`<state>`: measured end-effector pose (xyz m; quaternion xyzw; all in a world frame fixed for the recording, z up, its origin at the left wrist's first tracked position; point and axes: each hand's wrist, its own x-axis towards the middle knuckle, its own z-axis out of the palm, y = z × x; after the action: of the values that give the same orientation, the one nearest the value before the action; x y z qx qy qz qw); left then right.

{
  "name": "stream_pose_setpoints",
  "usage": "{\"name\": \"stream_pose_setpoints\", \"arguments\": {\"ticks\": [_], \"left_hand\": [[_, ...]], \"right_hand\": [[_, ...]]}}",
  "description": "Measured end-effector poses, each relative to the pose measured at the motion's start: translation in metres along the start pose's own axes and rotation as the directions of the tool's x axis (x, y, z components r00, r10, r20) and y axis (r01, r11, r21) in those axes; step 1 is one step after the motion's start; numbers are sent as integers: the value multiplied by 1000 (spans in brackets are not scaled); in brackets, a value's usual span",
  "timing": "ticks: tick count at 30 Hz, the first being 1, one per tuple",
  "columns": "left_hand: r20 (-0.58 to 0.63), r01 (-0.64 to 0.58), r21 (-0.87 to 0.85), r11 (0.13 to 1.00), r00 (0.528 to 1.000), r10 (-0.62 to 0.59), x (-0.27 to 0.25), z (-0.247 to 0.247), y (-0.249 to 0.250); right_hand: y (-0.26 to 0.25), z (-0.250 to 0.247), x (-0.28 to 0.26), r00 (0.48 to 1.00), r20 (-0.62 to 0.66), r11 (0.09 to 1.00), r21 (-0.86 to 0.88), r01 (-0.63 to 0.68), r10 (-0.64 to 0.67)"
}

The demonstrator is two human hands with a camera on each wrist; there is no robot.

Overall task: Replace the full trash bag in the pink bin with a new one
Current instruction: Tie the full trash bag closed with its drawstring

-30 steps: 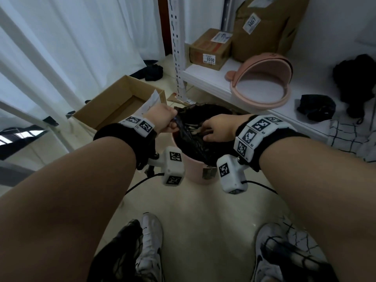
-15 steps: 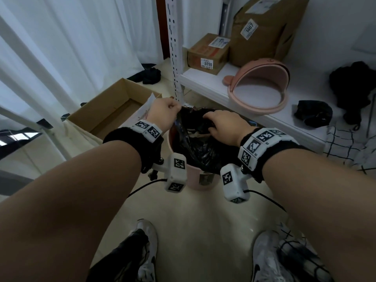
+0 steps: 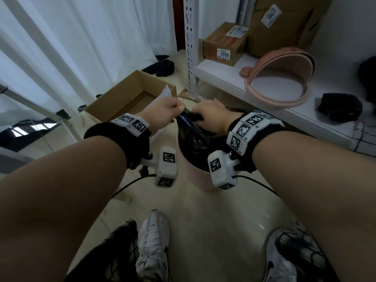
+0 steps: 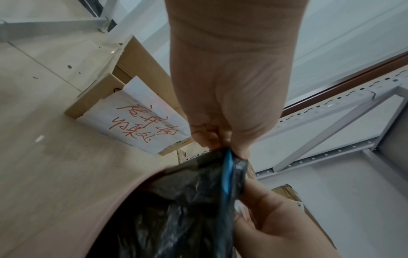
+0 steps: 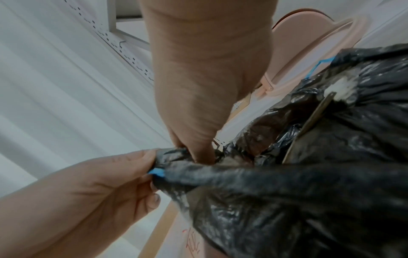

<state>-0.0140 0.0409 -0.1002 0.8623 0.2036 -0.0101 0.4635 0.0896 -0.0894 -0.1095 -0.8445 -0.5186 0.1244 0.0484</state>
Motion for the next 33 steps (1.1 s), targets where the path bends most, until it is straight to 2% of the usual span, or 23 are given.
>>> {"name": "stream_pose_setpoints", "arguments": {"ticks": [5, 8, 9, 11, 13, 16, 18, 20, 24, 26, 30, 31, 33], "left_hand": [[-135, 128, 85, 988, 984, -116, 8, -4, -8], [-215, 200, 246, 948, 965, -147, 13, -3, -8], [-239, 194, 278, 941, 963, -128, 15, -3, -7], [-205, 133, 282, 950, 976, -76, 17, -2, -4], [-132, -4, 343, 939, 990, 53, 21, 2, 2], [0, -137, 517, 845, 987, 160, 29, 17, 18], [44, -160, 622, 766, 984, 171, 35, 31, 25], [20, -157, 667, 729, 981, 193, 38, 39, 31], [-40, -98, 689, 718, 984, 172, 32, 32, 29], [-125, -36, 668, 743, 979, 159, 30, 23, 24], [-316, 93, 588, 804, 941, 122, 29, 14, 14], [-333, 105, 570, 815, 936, 112, 29, 13, 14], [-297, 88, 566, 820, 949, 103, 26, 15, 18]], "right_hand": [[8, -6, 1, 982, -171, 995, -50, -83, 73], [19, -4, -3, 976, -200, 971, -203, -127, 86], [23, -2, -6, 979, -172, 953, -263, -150, 107], [32, 1, -11, 977, -134, 924, -325, -200, 164], [38, 1, -14, 970, -167, 932, -287, -221, 178], [35, -4, -17, 965, -239, 971, -182, -155, 110], [31, -5, -20, 967, -244, 987, -123, -99, 67], [32, -3, -24, 974, -216, 991, -95, -96, 73], [50, 1, -40, 972, -80, 964, -136, -229, 219], [59, 1, -46, 953, -138, 950, -119, -287, 271], [67, -8, -50, 876, -428, 954, -92, -286, 221], [67, -11, -51, 863, -465, 957, -102, -272, 195], [65, -14, -55, 872, -460, 967, -93, -236, 169]]}}
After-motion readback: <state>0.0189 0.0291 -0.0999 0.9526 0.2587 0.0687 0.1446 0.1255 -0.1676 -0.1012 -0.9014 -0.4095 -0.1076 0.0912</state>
